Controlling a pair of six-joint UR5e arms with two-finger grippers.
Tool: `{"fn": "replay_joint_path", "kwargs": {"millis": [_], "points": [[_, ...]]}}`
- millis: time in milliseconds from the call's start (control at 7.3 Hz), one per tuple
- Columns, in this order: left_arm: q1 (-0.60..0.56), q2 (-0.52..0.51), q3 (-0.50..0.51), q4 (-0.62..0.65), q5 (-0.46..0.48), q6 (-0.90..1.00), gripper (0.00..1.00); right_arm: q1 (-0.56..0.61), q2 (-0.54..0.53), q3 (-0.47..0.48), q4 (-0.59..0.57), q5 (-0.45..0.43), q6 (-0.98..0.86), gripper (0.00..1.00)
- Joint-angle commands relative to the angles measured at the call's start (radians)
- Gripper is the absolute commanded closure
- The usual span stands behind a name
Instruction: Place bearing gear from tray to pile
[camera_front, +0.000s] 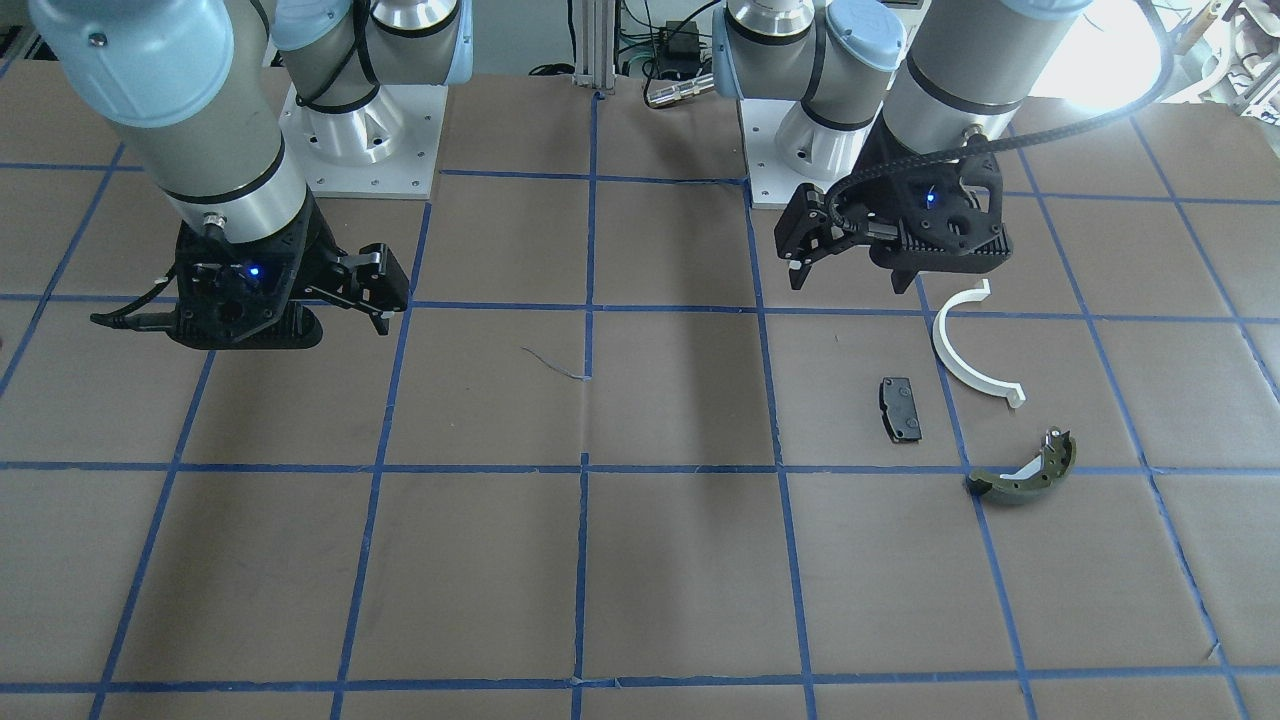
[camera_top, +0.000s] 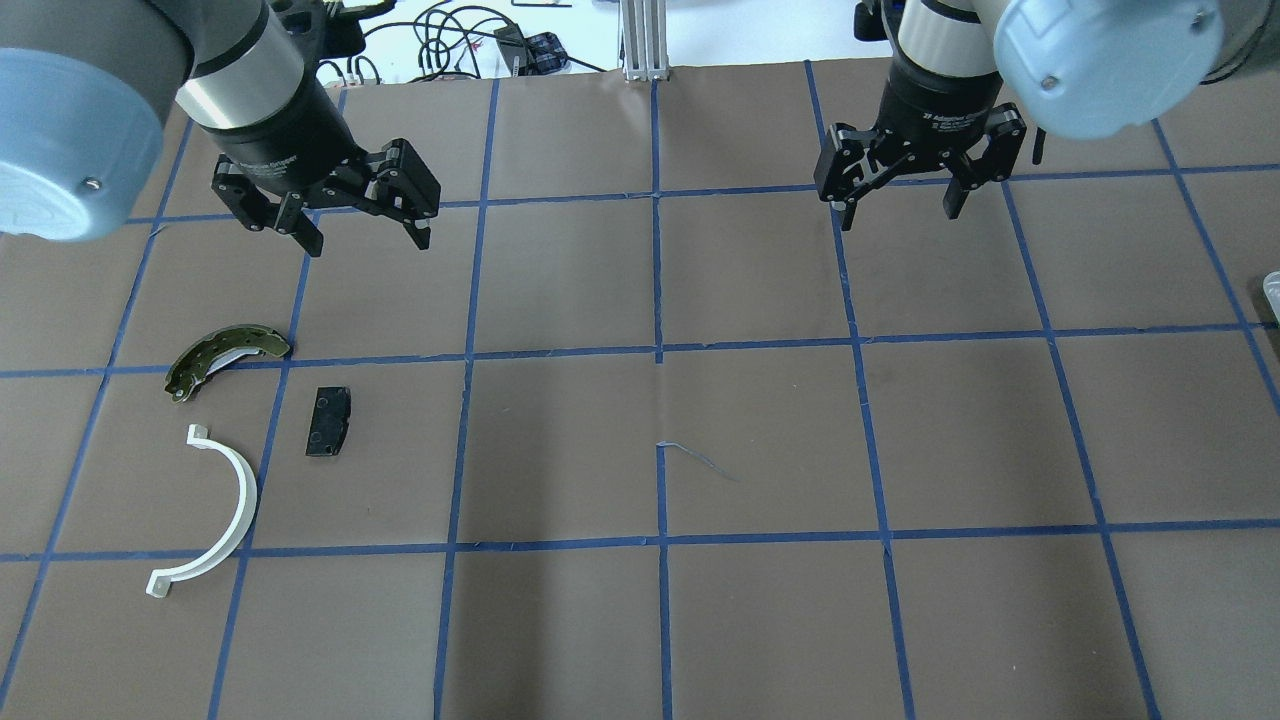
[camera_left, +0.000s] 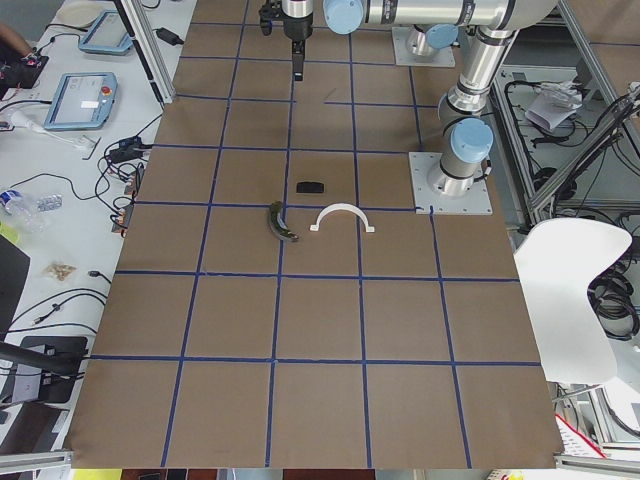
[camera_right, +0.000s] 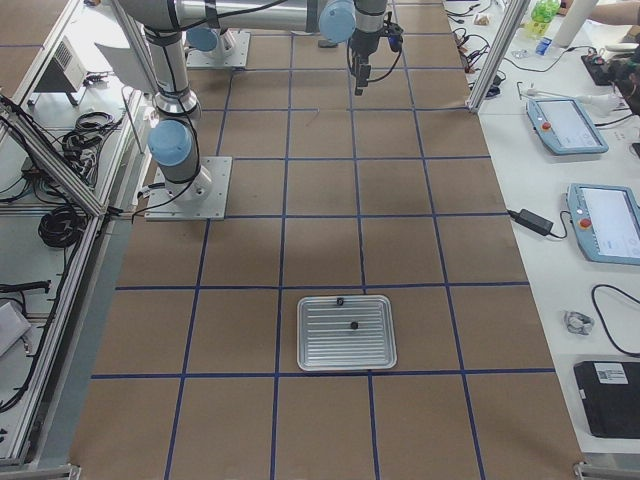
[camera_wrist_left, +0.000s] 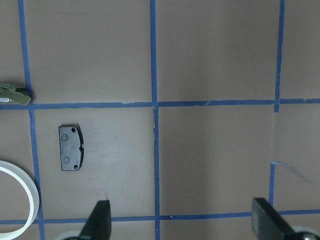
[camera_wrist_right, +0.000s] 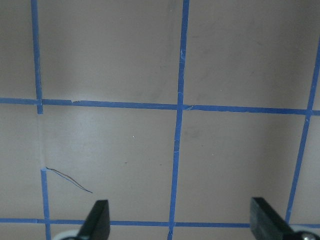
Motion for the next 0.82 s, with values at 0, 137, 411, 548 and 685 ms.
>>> {"fn": "replay_joint_path", "kwargs": {"millis": [0, 137, 411, 548, 685], "points": [[0.000, 0.003, -0.004, -0.001, 0.000, 0.000, 0.00, -0.057, 0.006, 0.000, 0.011, -0.008, -0.088, 0.00], [0.000, -0.001, 0.006, -0.001, 0.000, 0.001, 0.00, -0.138, 0.006, 0.008, 0.021, -0.015, -0.191, 0.00], [-0.001, -0.002, 0.011, 0.001, -0.001, 0.004, 0.00, -0.270, -0.001, 0.035, 0.032, -0.015, -0.283, 0.00], [0.000, -0.002, 0.011, 0.001, 0.000, 0.006, 0.00, -0.315, 0.001, 0.037, 0.034, -0.018, -0.401, 0.00], [0.002, 0.003, 0.005, -0.001, 0.000, 0.010, 0.00, -0.396, 0.004, 0.037, 0.034, -0.016, -0.463, 0.00]]}}
